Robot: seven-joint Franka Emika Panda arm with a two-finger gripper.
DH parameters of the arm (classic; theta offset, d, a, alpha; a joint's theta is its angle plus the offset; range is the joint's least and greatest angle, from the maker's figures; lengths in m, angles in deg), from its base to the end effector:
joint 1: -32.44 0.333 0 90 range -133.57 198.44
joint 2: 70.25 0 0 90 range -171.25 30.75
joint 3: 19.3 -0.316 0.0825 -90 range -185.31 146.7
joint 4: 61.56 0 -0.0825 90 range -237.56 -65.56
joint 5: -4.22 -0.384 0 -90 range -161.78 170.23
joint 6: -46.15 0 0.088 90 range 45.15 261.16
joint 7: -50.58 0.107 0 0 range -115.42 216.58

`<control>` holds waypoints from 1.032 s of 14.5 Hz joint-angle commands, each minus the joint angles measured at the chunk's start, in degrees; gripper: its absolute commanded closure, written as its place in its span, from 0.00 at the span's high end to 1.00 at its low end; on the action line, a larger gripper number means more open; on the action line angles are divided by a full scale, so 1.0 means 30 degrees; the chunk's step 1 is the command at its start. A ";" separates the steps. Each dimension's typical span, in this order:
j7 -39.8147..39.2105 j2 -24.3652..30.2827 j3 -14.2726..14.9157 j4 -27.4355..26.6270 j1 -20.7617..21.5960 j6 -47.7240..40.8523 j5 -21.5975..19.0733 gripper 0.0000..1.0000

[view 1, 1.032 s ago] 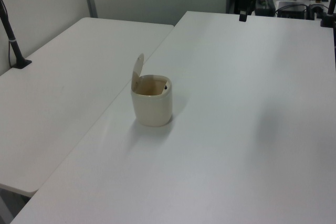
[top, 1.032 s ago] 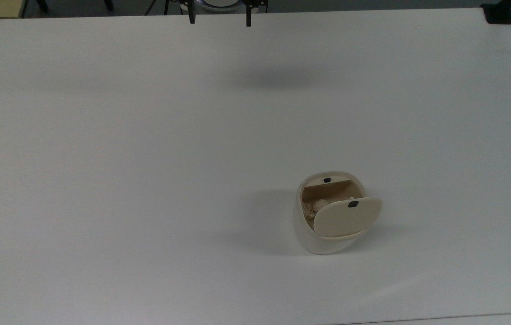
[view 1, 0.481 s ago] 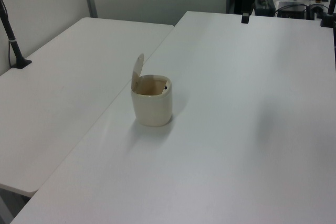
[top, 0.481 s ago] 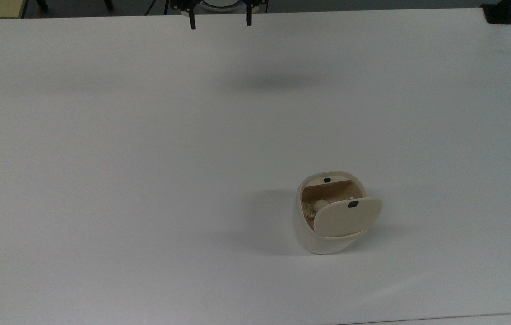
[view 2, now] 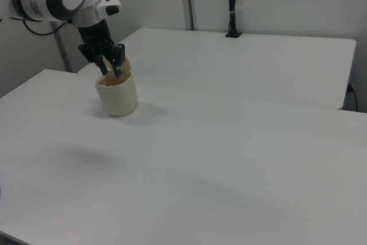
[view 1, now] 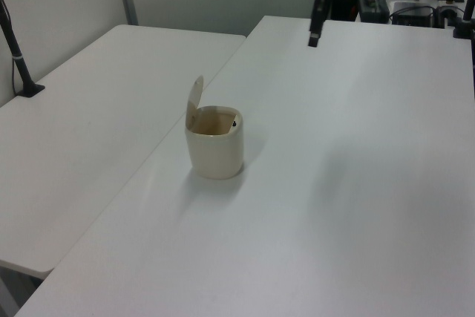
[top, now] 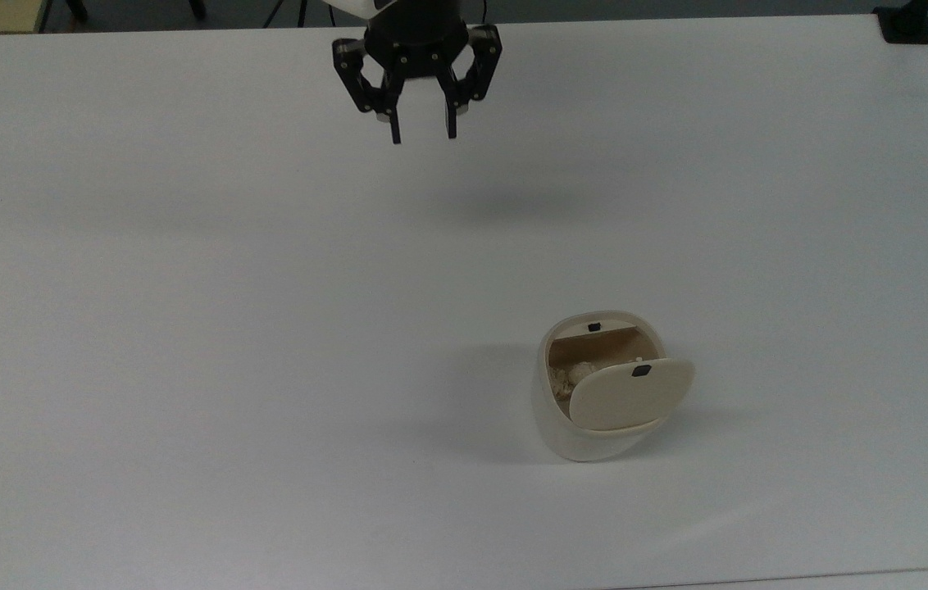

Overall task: Close the trash bin
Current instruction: 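Move the gripper down toward the open lid of the cream bin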

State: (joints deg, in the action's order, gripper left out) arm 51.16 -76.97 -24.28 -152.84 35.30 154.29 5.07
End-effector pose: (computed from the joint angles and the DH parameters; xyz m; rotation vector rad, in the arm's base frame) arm 0.6108 0.0801 0.5758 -3.1142 -0.2005 -0.2773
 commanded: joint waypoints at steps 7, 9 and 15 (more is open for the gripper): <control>1.6080 -0.4493 0.0252 0.3620 0.2853 0.7803 0.0217 0.00; 1.8722 -0.5401 0.0282 0.3969 0.3088 1.0411 0.0217 0.00; 2.1833 -0.7748 0.0573 0.5379 0.3908 1.5307 0.0247 0.00</control>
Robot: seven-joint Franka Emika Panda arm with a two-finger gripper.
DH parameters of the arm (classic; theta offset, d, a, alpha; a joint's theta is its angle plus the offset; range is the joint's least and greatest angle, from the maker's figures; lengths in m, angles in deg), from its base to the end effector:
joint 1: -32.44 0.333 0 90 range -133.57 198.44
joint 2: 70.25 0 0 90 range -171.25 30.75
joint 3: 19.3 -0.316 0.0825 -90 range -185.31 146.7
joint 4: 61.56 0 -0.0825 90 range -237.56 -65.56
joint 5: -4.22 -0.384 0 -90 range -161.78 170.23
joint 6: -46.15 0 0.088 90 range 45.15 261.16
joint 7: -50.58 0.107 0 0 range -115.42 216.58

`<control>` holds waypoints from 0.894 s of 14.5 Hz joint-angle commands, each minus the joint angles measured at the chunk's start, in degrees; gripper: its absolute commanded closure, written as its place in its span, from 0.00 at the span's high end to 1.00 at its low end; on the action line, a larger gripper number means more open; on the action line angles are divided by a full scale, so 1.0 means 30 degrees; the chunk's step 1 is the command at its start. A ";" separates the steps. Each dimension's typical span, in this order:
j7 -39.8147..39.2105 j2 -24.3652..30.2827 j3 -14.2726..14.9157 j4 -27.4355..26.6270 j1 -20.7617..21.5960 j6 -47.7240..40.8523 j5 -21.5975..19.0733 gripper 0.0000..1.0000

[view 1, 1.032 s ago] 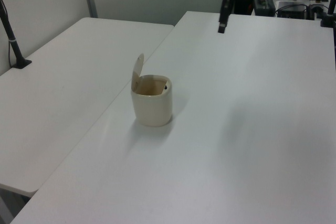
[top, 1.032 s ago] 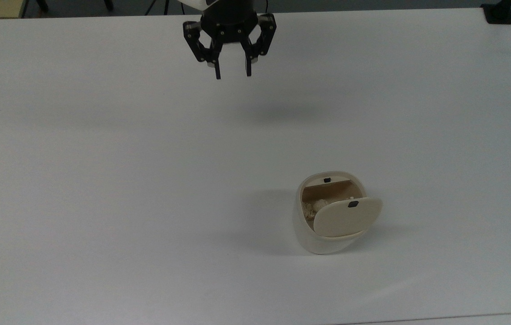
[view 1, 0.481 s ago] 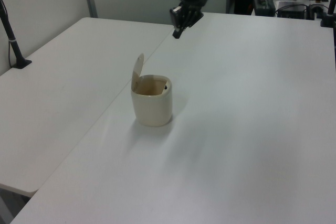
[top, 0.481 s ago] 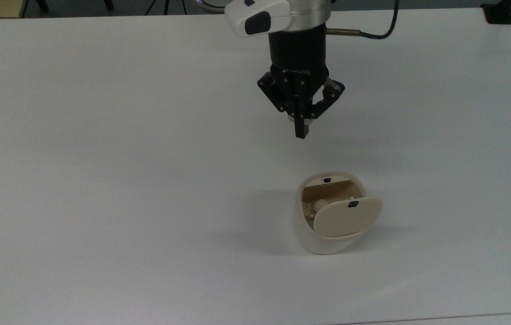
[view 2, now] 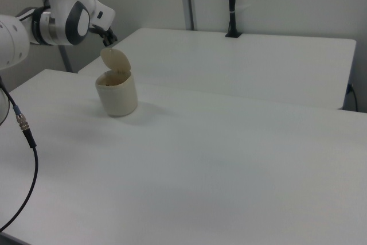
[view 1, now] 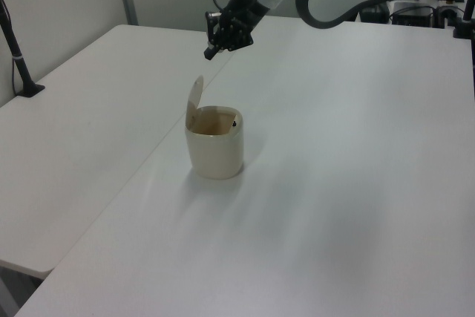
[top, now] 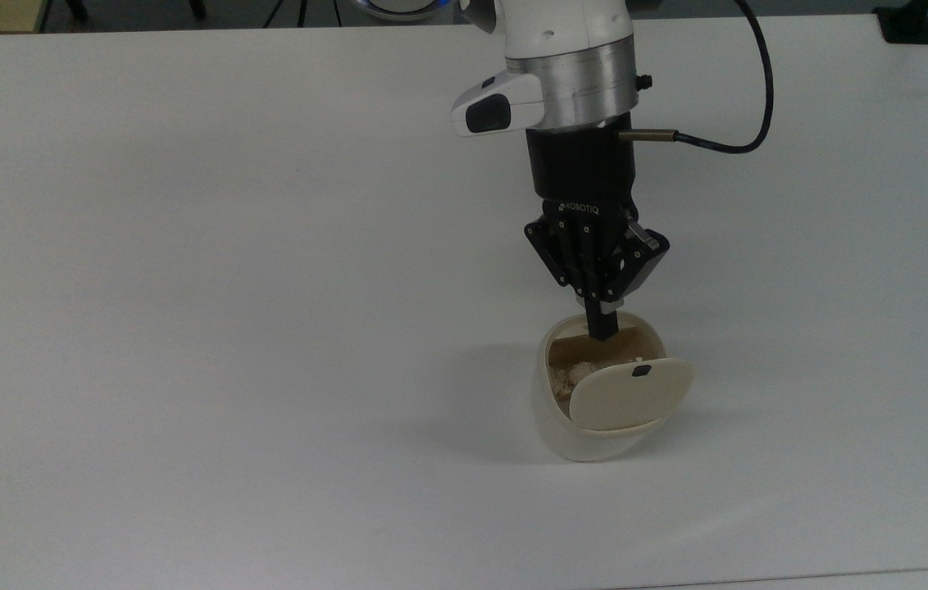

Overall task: Close the trash bin
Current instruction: 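Move the gripper down toward the open lid of the cream bin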

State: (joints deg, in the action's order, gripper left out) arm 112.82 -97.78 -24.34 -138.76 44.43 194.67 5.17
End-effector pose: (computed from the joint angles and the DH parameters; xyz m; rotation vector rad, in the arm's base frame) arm 0.7204 0.2044 0.5419 -2.3280 0.9907 -0.7671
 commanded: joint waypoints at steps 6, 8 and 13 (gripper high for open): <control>0.2689 -0.2041 0.1971 0.0859 0.2038 0.3665 0.0241 0.00; 0.2691 -0.2305 0.2002 0.0830 0.2127 0.3667 0.0299 0.00; 0.2604 -0.2542 0.1973 0.0596 0.2361 0.3638 0.0855 0.00</control>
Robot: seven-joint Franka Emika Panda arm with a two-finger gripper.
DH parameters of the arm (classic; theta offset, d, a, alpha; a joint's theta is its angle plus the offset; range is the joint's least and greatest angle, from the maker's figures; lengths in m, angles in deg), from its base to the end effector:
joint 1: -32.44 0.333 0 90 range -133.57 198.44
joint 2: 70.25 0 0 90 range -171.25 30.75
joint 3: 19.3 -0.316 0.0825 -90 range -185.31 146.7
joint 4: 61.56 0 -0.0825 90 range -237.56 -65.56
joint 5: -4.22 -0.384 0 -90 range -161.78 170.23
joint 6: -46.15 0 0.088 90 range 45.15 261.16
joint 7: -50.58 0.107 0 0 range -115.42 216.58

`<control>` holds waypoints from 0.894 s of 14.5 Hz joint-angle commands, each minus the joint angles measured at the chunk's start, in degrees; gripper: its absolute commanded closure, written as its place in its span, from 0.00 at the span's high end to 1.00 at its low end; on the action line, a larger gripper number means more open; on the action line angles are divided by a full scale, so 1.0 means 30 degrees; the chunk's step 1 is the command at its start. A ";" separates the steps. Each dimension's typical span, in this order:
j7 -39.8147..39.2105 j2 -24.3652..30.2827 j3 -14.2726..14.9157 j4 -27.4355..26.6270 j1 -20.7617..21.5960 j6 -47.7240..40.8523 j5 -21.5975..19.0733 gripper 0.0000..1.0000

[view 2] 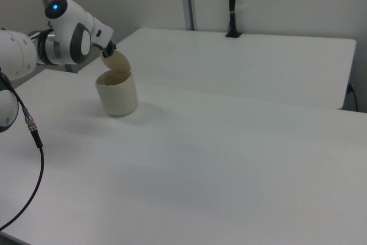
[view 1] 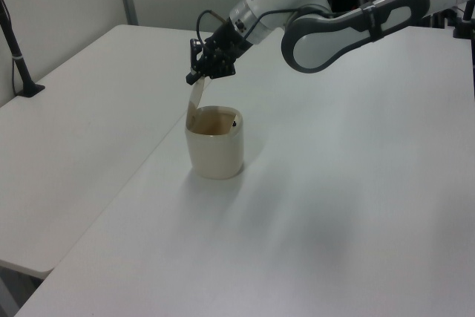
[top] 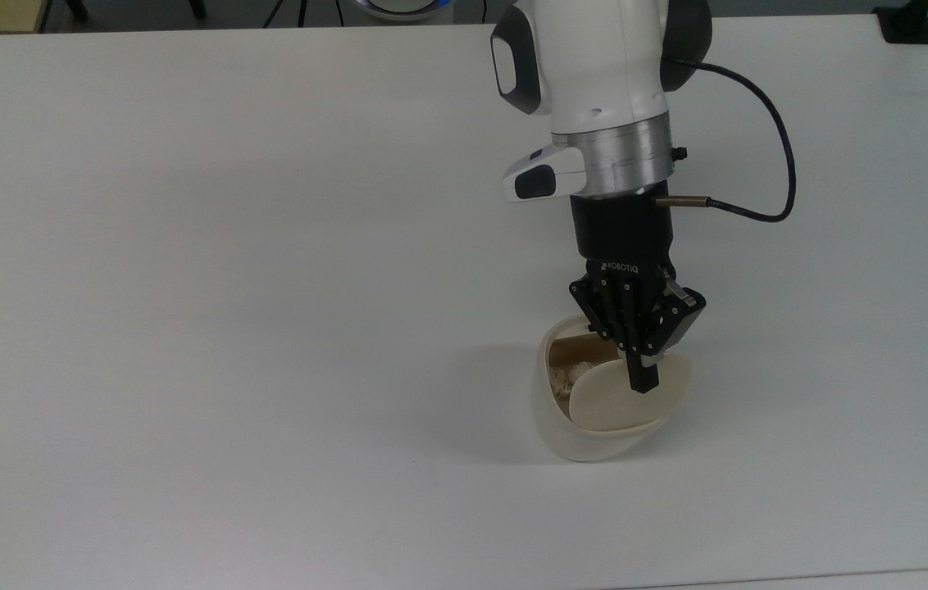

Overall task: Close the trash bin
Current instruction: 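Push the raised lid down onto the bin rim with the gripper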

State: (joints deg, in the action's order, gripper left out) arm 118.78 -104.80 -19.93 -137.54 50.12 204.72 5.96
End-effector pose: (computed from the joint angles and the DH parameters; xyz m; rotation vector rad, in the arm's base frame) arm 0.7353 0.2421 0.4830 -2.2381 1.0158 -0.8132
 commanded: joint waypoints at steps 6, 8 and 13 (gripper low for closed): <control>0.0471 0.1143 0.0443 -0.1769 0.0462 0.0112 0.0711 0.00; 0.0411 0.1349 0.0443 -0.2269 0.0374 0.0054 0.0740 0.00; -0.0671 0.2461 0.0414 -0.3937 0.0199 -0.0444 0.0711 0.00</control>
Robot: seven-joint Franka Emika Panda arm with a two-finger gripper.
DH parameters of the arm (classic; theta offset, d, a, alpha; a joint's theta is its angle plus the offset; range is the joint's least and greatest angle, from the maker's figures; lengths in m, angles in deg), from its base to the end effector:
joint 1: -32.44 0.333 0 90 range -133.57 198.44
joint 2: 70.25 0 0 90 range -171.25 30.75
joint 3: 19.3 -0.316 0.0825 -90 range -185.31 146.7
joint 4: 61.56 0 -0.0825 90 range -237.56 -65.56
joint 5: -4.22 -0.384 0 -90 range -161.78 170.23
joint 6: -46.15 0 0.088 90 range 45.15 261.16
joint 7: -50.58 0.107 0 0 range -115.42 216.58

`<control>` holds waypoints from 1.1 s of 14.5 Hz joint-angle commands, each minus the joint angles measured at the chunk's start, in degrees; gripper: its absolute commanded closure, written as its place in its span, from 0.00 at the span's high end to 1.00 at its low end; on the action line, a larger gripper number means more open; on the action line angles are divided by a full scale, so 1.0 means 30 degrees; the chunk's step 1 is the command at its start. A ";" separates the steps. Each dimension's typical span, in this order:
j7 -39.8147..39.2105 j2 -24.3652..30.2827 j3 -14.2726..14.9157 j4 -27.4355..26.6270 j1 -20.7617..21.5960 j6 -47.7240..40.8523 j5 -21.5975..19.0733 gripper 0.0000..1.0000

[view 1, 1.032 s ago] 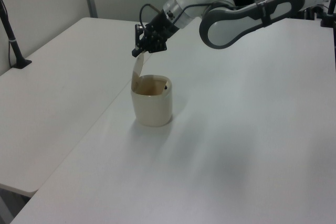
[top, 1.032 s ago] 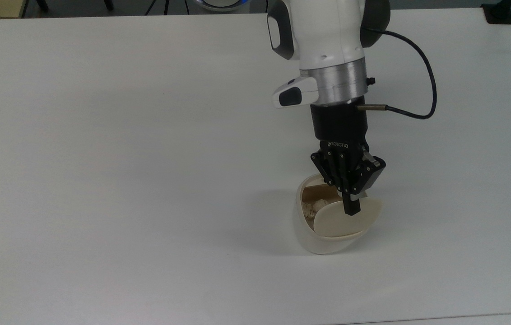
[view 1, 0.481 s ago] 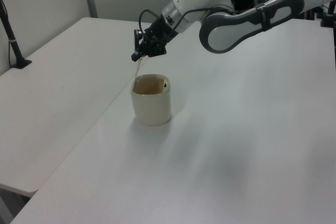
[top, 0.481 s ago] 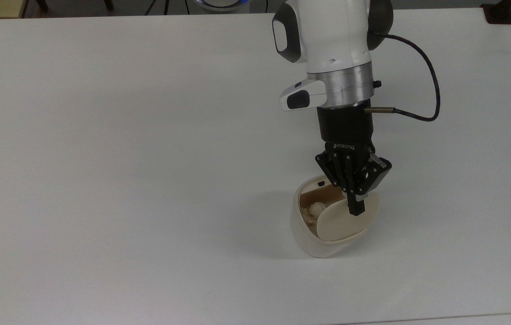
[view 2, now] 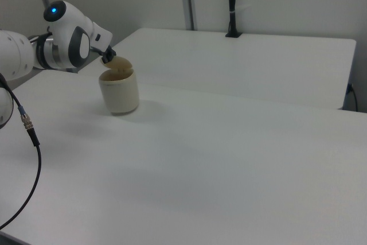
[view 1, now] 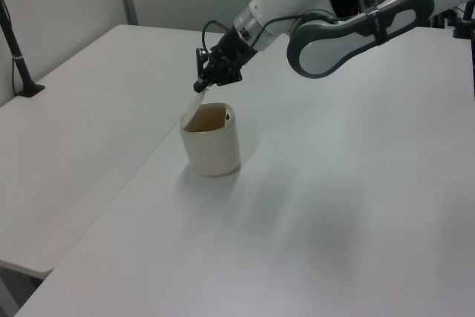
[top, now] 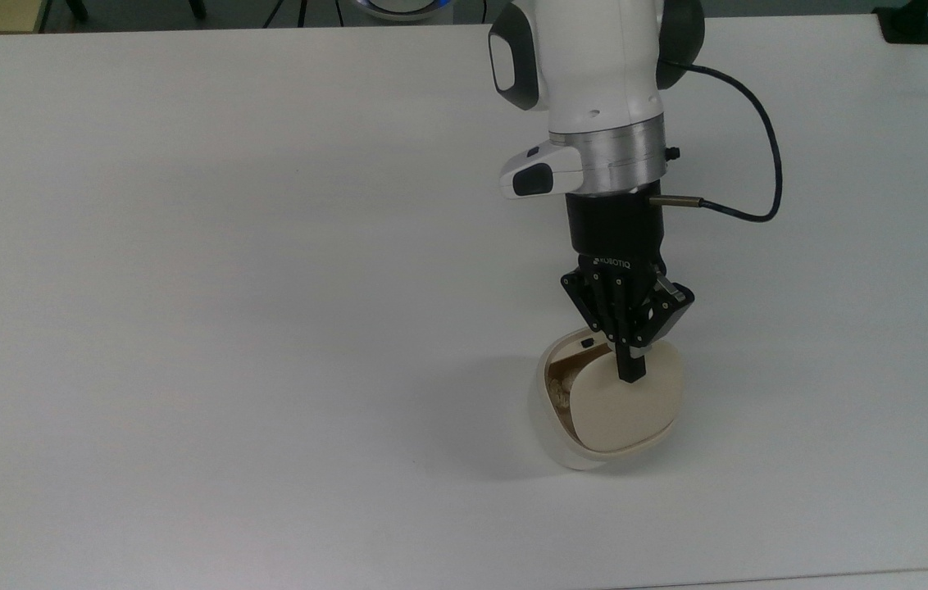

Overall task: Close the trash bin
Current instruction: 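Push the raised lid down onto the bin rim with the gripper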

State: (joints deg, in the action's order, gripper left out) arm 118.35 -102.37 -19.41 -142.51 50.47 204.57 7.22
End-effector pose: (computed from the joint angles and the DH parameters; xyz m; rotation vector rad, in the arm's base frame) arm 0.7230 0.2388 0.4696 -2.3011 1.0087 -0.8013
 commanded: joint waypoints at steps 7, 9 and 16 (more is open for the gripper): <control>-0.2667 0.2092 0.0065 -0.2990 -0.0385 -0.2882 0.0233 0.00; -0.2755 0.2092 0.0065 -0.3019 -0.0385 -0.3410 0.0233 0.00; -0.3312 0.2004 0.0007 -0.3662 -0.0385 -0.4086 0.0233 0.00</control>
State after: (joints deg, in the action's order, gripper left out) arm 109.84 -98.65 -19.14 -149.75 49.33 193.57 7.46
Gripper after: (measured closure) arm 0.991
